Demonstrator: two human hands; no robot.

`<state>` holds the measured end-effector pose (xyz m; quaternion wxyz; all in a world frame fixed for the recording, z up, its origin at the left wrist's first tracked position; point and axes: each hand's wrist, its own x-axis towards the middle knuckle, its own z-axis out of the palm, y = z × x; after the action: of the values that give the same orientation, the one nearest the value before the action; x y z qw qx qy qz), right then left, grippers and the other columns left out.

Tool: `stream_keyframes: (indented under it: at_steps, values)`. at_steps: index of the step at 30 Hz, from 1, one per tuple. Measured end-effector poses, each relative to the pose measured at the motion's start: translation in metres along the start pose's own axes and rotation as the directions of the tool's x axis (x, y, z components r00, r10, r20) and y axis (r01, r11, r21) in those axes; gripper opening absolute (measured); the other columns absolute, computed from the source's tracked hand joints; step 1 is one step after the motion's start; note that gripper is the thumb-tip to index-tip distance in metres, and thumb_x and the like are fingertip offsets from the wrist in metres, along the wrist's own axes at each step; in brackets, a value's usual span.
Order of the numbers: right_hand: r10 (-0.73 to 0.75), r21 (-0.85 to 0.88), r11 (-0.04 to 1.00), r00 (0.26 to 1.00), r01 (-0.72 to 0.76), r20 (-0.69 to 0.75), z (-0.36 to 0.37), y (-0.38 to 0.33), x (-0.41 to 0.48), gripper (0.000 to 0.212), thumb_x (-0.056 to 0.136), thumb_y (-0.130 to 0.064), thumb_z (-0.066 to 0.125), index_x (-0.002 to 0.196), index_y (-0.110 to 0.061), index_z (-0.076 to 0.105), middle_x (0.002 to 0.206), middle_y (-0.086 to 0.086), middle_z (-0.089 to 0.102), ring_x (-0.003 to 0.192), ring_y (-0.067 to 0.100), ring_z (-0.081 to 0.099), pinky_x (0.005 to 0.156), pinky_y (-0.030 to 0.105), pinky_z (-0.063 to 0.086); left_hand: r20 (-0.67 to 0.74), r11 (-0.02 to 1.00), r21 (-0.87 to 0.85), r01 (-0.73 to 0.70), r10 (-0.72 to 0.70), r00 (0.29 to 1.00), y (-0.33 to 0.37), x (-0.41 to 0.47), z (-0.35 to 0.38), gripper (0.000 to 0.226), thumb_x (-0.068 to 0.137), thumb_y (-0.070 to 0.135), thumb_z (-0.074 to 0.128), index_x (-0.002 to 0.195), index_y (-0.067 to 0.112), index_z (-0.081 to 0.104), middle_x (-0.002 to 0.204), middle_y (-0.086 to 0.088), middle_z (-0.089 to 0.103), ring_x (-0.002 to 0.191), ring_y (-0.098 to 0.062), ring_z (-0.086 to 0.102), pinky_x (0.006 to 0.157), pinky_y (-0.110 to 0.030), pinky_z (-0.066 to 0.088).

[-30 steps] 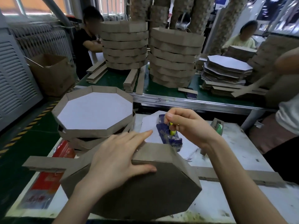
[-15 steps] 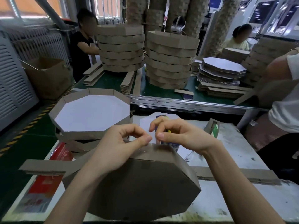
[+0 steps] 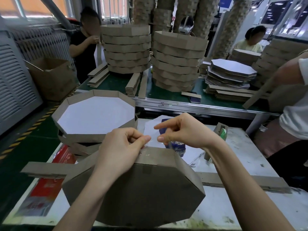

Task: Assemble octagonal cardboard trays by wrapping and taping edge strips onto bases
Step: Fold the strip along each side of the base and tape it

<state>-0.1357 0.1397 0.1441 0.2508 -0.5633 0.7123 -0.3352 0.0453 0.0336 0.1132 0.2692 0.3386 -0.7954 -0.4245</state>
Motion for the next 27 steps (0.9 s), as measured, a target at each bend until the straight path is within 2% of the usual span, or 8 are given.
stream_keyframes:
  at_steps: [2,5,8,10,13,16,20,27]
  values:
    - [-0.005,0.008,1.000,1.000,0.005,-0.021,-0.002,0.001,0.000,0.004,0.085,-0.021,0.078,0.087,-0.018,0.078,0.057,-0.014,0.067,0.049,-0.002,0.050,0.051,0.010,0.038,-0.019,1.000,-0.008,-0.009,0.009,1.000,0.002,0.000,-0.001,0.016,0.079,0.041,0.075,0.067,0.031,0.074,0.061,0.016,0.067,0.064,-0.006,0.064,0.066,-0.034,0.055]
    - [0.042,0.001,0.999,0.996,-0.043,-0.083,-0.003,0.003,0.001,0.012,0.085,-0.026,0.077,0.075,-0.018,0.077,0.059,-0.012,0.068,0.053,0.004,0.052,0.055,0.016,0.043,-0.024,0.999,-0.032,-0.037,0.037,0.999,0.007,0.000,0.002,0.008,0.082,0.036,0.074,0.086,0.030,0.078,0.063,0.019,0.069,0.066,0.003,0.066,0.075,-0.030,0.056]
    - [0.121,-0.043,0.990,0.968,-0.134,-0.218,-0.008,0.006,-0.002,0.013,0.085,-0.029,0.076,0.075,-0.022,0.075,0.070,-0.006,0.073,0.063,0.015,0.064,0.064,0.023,0.054,-0.066,0.997,0.043,-0.068,0.070,0.995,0.004,0.001,0.005,0.058,0.088,0.043,0.066,0.139,0.022,0.051,0.066,0.018,0.070,0.076,0.005,0.064,0.088,-0.030,0.050]
    - [0.175,0.017,0.984,0.931,-0.179,-0.321,-0.013,0.009,-0.007,0.014,0.087,-0.029,0.075,0.076,-0.020,0.074,0.069,-0.006,0.073,0.058,0.002,0.062,0.053,0.012,0.047,-0.019,0.976,0.146,-0.163,0.167,0.986,0.001,0.000,0.000,0.075,0.087,0.057,0.056,0.151,0.030,0.028,0.078,0.022,0.070,0.084,0.005,0.060,0.083,-0.027,0.047]
    - [0.223,0.067,0.975,0.903,-0.213,-0.367,-0.016,0.011,-0.019,0.016,0.088,-0.032,0.074,0.077,-0.020,0.075,0.067,-0.010,0.072,0.053,-0.008,0.056,0.046,0.003,0.037,0.287,0.740,0.483,-0.469,0.372,0.883,-0.001,-0.004,-0.006,0.080,0.076,0.087,0.031,0.141,0.042,0.043,0.117,0.020,0.062,0.108,-0.005,0.053,0.085,-0.029,0.041]
    - [0.255,0.078,0.967,0.917,-0.243,-0.307,-0.008,0.009,-0.031,0.024,0.087,-0.040,0.073,0.078,-0.018,0.076,0.067,-0.008,0.070,0.050,-0.004,0.052,0.047,0.007,0.038,0.438,0.569,0.571,-0.592,0.398,0.806,0.001,-0.004,0.000,0.072,0.072,0.087,0.033,0.123,0.040,0.053,0.122,0.013,0.059,0.112,-0.010,0.049,0.089,-0.030,0.039]
    - [0.298,0.161,0.950,0.932,-0.268,-0.205,0.000,0.008,-0.043,0.038,0.080,-0.043,0.077,0.077,-0.005,0.073,0.065,-0.004,0.065,0.053,0.003,0.044,0.049,0.015,0.037,0.443,0.660,0.433,-0.614,0.437,0.783,0.005,0.000,0.012,0.050,0.073,0.067,0.061,0.104,0.034,0.041,0.100,0.012,0.056,0.087,-0.010,0.052,0.067,-0.027,0.043]
    - [0.358,0.282,0.908,0.923,-0.310,-0.138,0.008,0.008,-0.057,0.028,0.074,-0.041,0.080,0.062,-0.018,0.072,0.059,-0.004,0.060,0.043,-0.001,0.043,0.041,0.011,0.033,0.397,0.788,0.269,-0.553,0.433,0.809,-0.003,-0.002,0.017,0.066,0.061,0.069,0.061,0.100,0.034,0.021,0.103,0.010,0.057,0.091,-0.018,0.061,0.074,-0.043,0.054]
